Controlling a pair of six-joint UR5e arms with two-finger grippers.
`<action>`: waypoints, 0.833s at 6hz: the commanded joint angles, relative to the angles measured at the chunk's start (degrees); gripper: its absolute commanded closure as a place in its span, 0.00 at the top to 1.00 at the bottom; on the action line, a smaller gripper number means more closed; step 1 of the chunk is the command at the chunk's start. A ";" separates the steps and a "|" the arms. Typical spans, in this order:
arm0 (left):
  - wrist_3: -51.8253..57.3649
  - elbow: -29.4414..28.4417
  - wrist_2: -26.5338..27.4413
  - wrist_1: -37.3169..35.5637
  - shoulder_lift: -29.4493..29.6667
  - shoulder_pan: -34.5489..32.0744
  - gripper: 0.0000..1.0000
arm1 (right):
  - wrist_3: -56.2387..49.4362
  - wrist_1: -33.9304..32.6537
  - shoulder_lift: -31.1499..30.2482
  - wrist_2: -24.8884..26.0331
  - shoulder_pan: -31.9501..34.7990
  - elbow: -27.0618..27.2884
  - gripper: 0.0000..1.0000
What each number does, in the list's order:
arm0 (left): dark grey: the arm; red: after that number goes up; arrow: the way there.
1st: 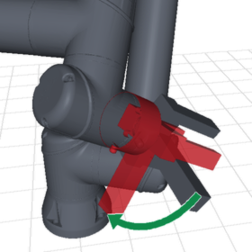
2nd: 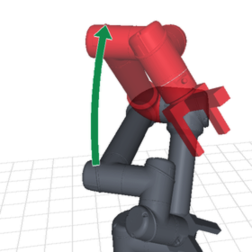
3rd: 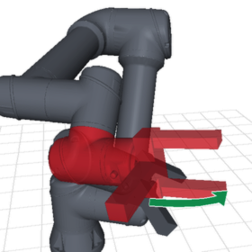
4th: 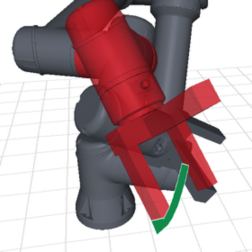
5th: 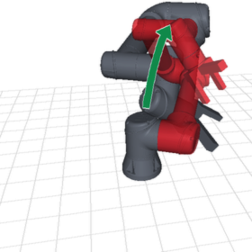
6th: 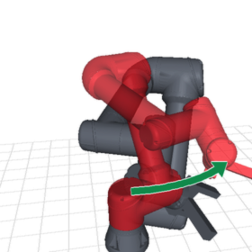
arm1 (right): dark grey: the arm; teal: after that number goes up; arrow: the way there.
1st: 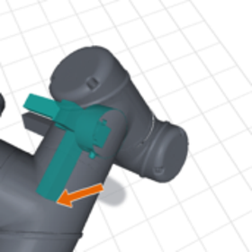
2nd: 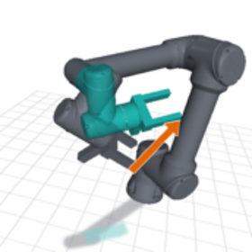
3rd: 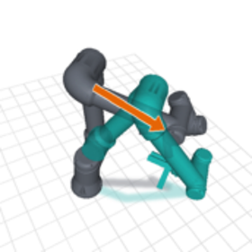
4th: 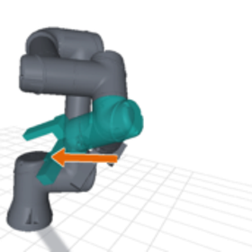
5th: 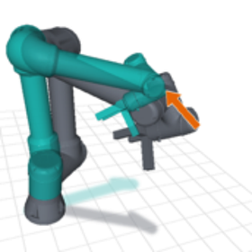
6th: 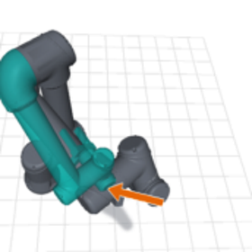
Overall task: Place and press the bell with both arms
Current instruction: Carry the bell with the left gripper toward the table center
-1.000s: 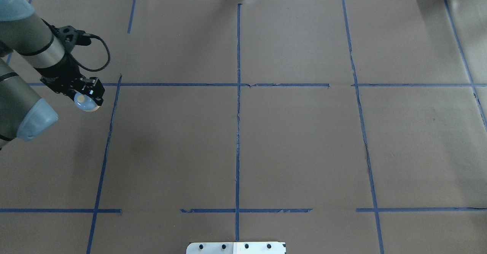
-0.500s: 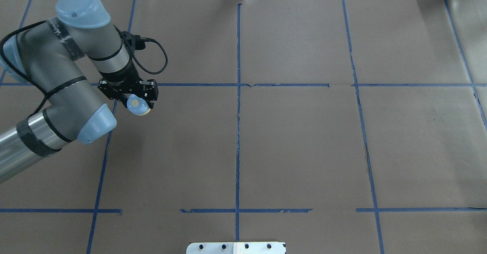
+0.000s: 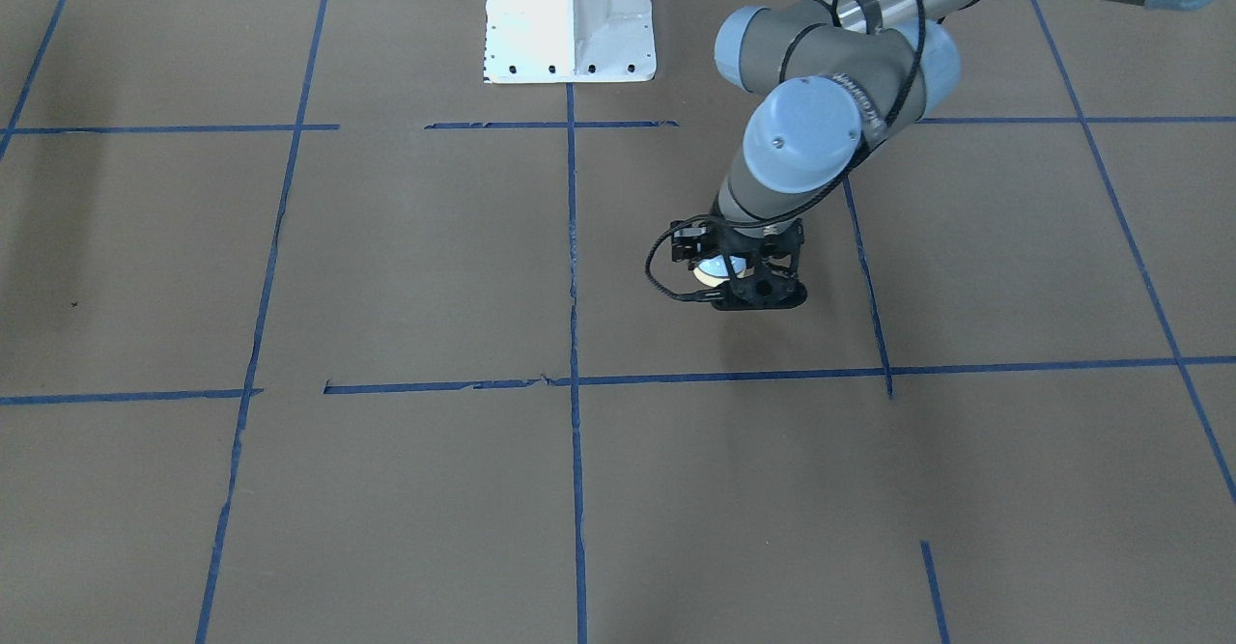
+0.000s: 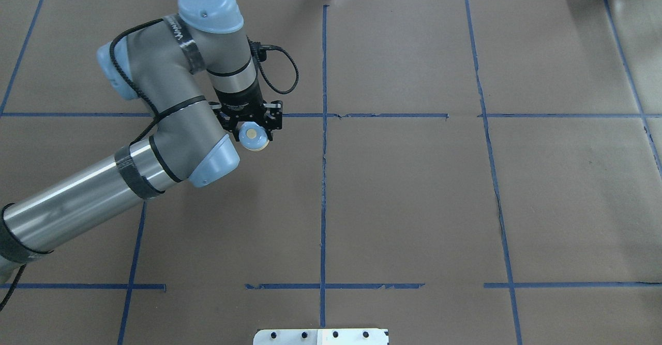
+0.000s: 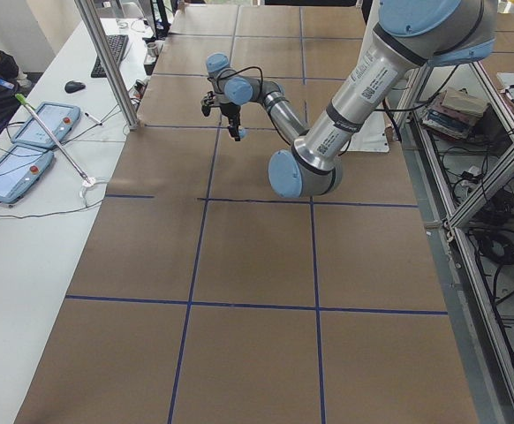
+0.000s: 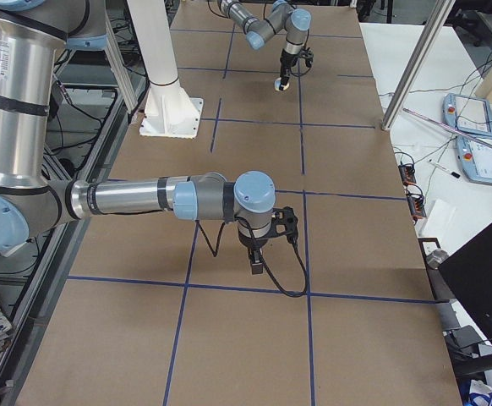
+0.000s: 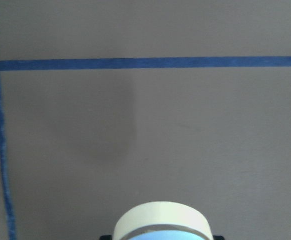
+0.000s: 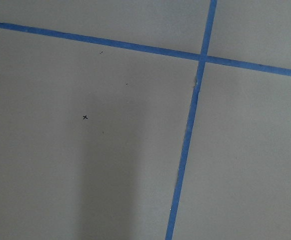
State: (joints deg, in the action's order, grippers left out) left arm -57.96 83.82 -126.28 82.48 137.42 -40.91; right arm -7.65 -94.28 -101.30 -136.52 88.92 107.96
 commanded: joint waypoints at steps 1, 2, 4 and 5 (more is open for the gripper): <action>-4.06 -4.26 4.42 4.66 4.16 3.70 0.04 | 0.44 -0.03 0.14 0.03 -0.06 -0.21 1.00; -6.79 -11.58 7.08 7.57 8.96 5.73 0.04 | 0.53 -0.03 0.14 0.03 -0.06 -0.29 1.00; -7.78 -17.27 7.45 11.37 11.56 6.54 0.05 | 0.53 -0.03 0.14 0.03 -0.06 -0.38 1.00; -7.78 -17.98 7.46 11.47 11.73 6.72 0.06 | 0.53 -0.03 0.14 0.03 -0.06 -0.47 1.00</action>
State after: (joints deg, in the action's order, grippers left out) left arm -65.60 66.97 -118.93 93.38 148.76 -34.42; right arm -7.12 -94.31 -101.16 -136.49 88.86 107.55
